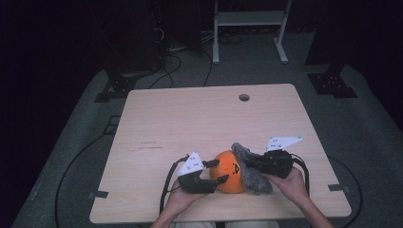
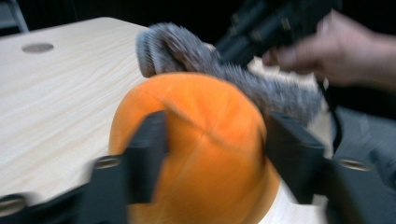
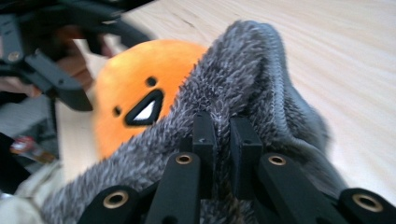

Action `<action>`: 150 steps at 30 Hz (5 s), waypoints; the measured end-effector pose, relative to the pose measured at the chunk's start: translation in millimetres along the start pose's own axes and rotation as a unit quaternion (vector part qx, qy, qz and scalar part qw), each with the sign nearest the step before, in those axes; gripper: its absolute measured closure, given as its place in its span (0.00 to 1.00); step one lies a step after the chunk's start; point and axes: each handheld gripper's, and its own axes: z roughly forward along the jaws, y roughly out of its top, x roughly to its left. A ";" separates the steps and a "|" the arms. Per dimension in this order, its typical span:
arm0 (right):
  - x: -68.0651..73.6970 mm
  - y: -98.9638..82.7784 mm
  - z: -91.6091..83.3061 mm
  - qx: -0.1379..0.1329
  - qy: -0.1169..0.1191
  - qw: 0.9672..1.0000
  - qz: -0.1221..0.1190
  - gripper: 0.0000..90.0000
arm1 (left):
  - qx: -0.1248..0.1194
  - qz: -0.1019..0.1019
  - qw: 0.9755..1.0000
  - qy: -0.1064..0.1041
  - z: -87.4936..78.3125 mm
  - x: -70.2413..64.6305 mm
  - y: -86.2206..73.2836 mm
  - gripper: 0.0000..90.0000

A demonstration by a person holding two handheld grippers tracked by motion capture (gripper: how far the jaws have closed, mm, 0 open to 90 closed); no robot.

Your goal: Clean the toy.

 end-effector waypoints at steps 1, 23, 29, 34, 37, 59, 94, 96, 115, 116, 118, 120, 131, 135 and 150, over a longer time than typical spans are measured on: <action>3.7 -3.0 1.1 -0.003 0.011 1.000 0.001 0.91 | 0.004 -0.004 1.000 0.005 0.2 0.9 -0.1 0.30; 30.3 8.1 8.9 -0.017 0.021 0.998 -0.057 0.91 | 0.007 0.046 0.999 0.016 -2.7 -3.9 -2.9 0.44; 7.3 -4.4 -6.0 0.002 0.005 1.000 -0.017 0.91 | 0.016 0.064 0.998 0.014 -3.3 -5.4 -4.9 0.52; -2.9 -2.6 -11.3 -0.013 0.011 1.000 0.014 0.91 | 0.017 0.077 0.997 0.017 -2.3 -5.8 -4.9 0.55; -2.5 -0.3 -5.4 -0.004 0.012 1.000 0.010 0.91 | 0.018 0.073 0.997 0.017 -3.4 -3.9 -5.0 0.53; -5.3 -0.3 -35.8 -0.068 -0.020 0.997 -0.008 0.92 | 0.013 0.156 0.988 -0.009 6.7 -5.5 16.7 0.50; 9.9 -20.6 -10.5 -0.009 -0.009 1.000 -0.008 0.92 | 0.046 0.093 0.995 -0.009 -16.8 14.1 -7.2 0.49; 9.4 -20.6 -12.9 -0.017 -0.005 1.000 -0.005 0.92 | 0.045 0.094 0.994 -0.008 -15.7 13.6 -7.3 0.49; 16.2 -13.4 -9.0 -0.054 0.022 0.998 0.008 0.92 | 0.041 0.110 0.993 0.032 -4.9 4.5 5.3 0.49; 18.1 -9.5 -7.7 -0.054 0.012 0.998 0.000 0.92 | 0.034 0.138 0.989 0.050 -2.3 3.0 7.8 0.48; 18.3 -9.3 -6.5 -0.051 0.006 0.999 -0.004 0.92 | 0.041 0.136 0.989 0.048 -0.5 5.1 7.3 0.45; 17.4 -13.0 -0.4 -0.047 0.021 0.999 0.007 0.92 | 0.037 0.074 0.996 0.023 -1.9 15.6 3.9 0.23; 7.8 -30.1 -2.1 -0.005 -0.002 1.000 0.025 0.92 | 0.047 0.103 0.993 0.019 -19.4 15.6 -10.0 0.43; 16.2 -11.3 -10.2 -0.065 0.027 0.997 0.010 0.92 | 0.049 0.125 0.991 0.012 -15.3 11.2 -9.3 0.45; 17.3 -11.8 -10.2 -0.057 0.028 0.998 0.010 0.92 | 0.046 0.116 0.992 -0.001 -14.9 11.9 -9.2 0.38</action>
